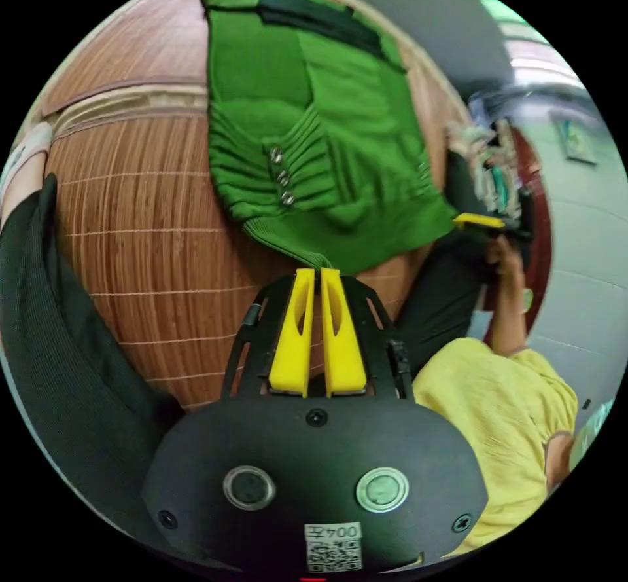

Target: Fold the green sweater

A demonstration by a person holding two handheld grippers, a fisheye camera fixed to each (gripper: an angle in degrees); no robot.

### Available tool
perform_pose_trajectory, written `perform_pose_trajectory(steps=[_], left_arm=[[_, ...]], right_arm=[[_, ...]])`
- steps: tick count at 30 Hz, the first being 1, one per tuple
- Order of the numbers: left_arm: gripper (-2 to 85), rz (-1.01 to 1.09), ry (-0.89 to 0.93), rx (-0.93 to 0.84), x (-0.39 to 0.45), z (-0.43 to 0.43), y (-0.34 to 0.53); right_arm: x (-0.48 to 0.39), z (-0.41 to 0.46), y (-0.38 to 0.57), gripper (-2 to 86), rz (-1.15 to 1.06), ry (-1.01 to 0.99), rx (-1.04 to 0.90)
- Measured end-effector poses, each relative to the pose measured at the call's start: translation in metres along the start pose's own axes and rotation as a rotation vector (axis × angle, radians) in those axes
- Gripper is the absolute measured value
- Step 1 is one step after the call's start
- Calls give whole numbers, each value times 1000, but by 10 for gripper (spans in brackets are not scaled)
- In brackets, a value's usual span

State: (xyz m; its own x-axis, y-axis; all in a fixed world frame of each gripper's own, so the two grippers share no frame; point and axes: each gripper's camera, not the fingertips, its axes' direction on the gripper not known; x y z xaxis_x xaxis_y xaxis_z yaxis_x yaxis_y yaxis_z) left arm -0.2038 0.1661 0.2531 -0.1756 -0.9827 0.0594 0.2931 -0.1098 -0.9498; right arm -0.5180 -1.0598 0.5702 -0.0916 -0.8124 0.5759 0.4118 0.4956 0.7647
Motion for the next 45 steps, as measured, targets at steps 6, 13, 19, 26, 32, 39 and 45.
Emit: perform_pose_trajectory(steps=[6,13,19,26,32,39,45], left_arm=[[16,-18,395,467,-57,-86,97],[14,71,398,665,-78,-138,198],[15,89,437,707,-95,-150,281],[16,18,526,710,-120,-148,337],[16,31,579,801,-138,-177,312],[16,41,633,846,-162,-223,245],[18,30,589,814,-182,-257,156]], right_arm=[[59,-32,87,-1,-61,-296,374],[96,-22,193,-5,-155,-443,624],[115,21,286,-5,-174,-540,683],[137,60,336,-5,-106,-650,717],[154,43,296,-5,-85,-654,790],[177,0,200,-5,-103,-668,832],[204,-19,78,-4,-75,-667,812]])
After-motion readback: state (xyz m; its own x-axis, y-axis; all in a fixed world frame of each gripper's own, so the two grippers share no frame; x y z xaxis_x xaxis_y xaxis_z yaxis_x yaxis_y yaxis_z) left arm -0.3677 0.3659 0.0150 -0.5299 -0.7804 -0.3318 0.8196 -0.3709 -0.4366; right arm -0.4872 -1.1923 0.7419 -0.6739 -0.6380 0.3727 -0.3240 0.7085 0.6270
